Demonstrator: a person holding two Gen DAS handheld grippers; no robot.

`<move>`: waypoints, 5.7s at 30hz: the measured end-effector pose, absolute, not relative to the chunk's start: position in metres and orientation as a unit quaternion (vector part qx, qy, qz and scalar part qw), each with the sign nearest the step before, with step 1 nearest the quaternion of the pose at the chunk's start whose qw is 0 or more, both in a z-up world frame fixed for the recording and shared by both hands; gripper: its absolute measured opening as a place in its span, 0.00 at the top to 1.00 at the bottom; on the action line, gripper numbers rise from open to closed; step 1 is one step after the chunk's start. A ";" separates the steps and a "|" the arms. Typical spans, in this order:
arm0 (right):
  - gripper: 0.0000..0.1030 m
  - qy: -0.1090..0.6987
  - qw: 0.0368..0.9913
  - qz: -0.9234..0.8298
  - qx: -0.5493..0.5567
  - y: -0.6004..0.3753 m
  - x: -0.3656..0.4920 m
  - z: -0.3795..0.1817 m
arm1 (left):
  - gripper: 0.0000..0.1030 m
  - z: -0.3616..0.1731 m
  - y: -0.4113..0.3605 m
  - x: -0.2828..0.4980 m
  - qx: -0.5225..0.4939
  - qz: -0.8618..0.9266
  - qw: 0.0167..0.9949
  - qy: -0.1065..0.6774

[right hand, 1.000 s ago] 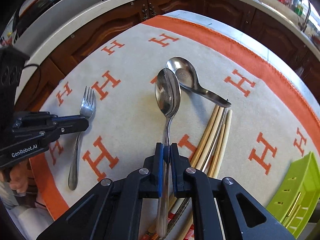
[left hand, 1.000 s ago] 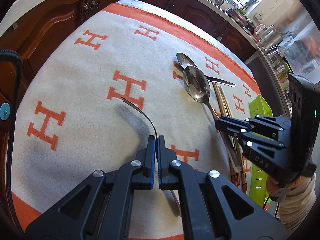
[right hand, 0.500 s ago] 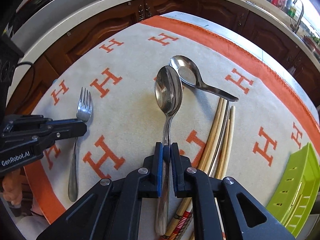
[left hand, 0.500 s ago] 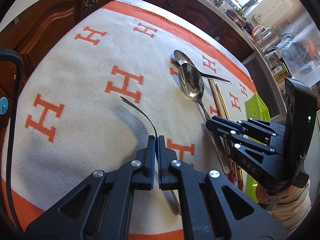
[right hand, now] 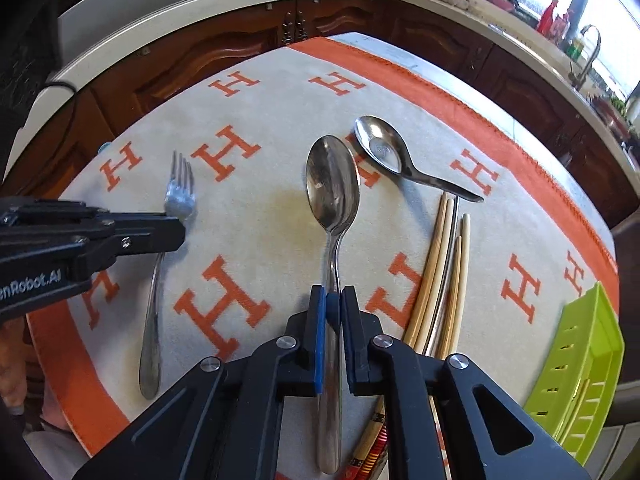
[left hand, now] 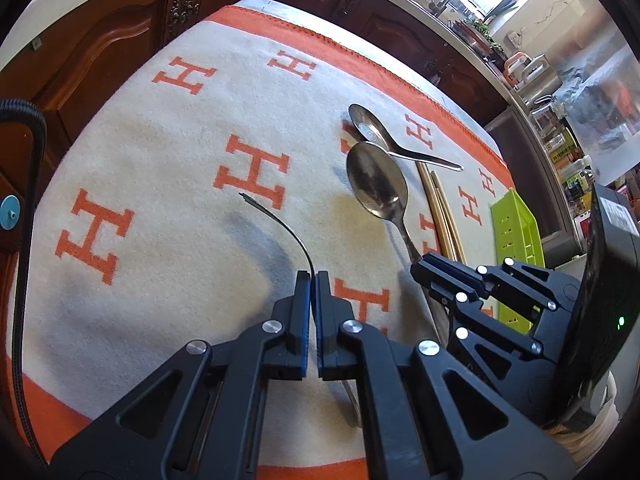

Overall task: Organize utensils
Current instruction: 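Carry the fork and spoon into the green tray and open both tools, then withdraw both tools from the tray back over the remaining chopsticks, then grasp the small silver spoon with the right tool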

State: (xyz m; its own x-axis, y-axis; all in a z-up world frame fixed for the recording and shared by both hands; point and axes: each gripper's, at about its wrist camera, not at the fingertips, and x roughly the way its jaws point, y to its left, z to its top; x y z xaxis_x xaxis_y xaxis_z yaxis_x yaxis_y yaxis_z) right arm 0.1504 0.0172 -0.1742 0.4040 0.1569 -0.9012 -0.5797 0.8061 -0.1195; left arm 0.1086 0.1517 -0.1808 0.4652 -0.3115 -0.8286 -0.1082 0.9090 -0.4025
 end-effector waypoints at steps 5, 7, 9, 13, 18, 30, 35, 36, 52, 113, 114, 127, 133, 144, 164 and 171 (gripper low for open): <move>0.98 0.495 0.819 0.224 -0.184 0.011 0.139 -0.166 | 1.00 -0.175 0.146 0.107 -0.195 -0.069 0.834 0.511; 0.98 0.501 0.821 0.221 -0.161 0.003 0.135 -0.164 | 1.00 -0.173 0.144 0.107 -0.192 -0.072 0.835 0.511; 0.98 0.508 0.822 0.220 -0.135 -0.006 0.132 -0.162 | 1.00 -0.172 0.141 0.106 -0.190 -0.074 0.835 0.511; 0.98 0.505 0.830 0.214 -0.098 -0.024 0.122 -0.154 | 1.00 -0.165 0.131 0.102 -0.177 -0.086 0.837 0.511; 0.98 0.483 0.851 0.201 -0.041 -0.058 0.106 -0.125 | 1.00 -0.145 0.103 0.096 -0.148 -0.127 0.839 0.508; 0.98 0.408 0.908 0.080 0.055 -0.190 0.055 -0.062 | 1.00 -0.087 -0.036 0.107 -0.060 -0.271 0.826 0.492; 0.98 0.391 0.915 0.016 0.100 -0.252 0.039 -0.068 | 0.97 -0.076 -0.101 0.111 0.007 -0.314 0.809 0.496; 0.98 0.389 0.915 0.006 0.104 -0.260 0.038 -0.072 | 0.96 -0.075 -0.112 0.111 0.024 -0.317 0.806 0.499; 0.98 0.445 0.879 0.004 0.169 -0.295 0.057 -0.155 | 1.00 -0.147 -0.194 0.158 0.097 -0.331 0.688 0.639; 0.66 0.419 0.895 0.150 0.027 -0.128 0.078 -0.054 | 0.63 -0.055 0.045 0.087 -0.048 -0.141 0.876 0.458; 0.66 0.419 0.894 0.154 0.023 -0.124 0.083 -0.053 | 0.63 -0.055 0.051 0.092 -0.049 -0.133 0.879 0.456; 0.58 0.476 0.853 0.213 -0.002 -0.071 0.176 -0.076 | 0.63 -0.083 0.114 0.148 -0.075 -0.063 0.881 0.463; 0.58 0.504 0.835 0.221 -0.006 -0.052 0.224 -0.098 | 0.63 -0.102 0.143 0.172 -0.093 -0.038 0.876 0.472; 0.59 0.557 0.796 0.236 -0.022 -0.020 0.318 -0.167 | 0.63 -0.138 0.158 0.204 -0.109 -0.035 0.859 0.499; 0.99 0.503 0.814 0.239 -0.165 0.037 0.267 -0.199 | 0.63 -0.157 0.164 0.214 -0.120 -0.029 0.852 0.509; 1.00 0.490 0.836 0.233 -0.076 0.001 0.230 -0.150 | 0.63 -0.139 0.147 0.191 -0.106 -0.054 0.860 0.497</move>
State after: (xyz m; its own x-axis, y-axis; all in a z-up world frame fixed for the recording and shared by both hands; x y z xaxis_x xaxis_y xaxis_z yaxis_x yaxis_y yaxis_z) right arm 0.2304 0.0011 -0.1499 0.4109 0.3147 -0.8557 -0.4637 0.8802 0.1011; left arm 0.1912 0.1465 -0.1386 0.5008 -0.1989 -0.8424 -0.0125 0.9715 -0.2368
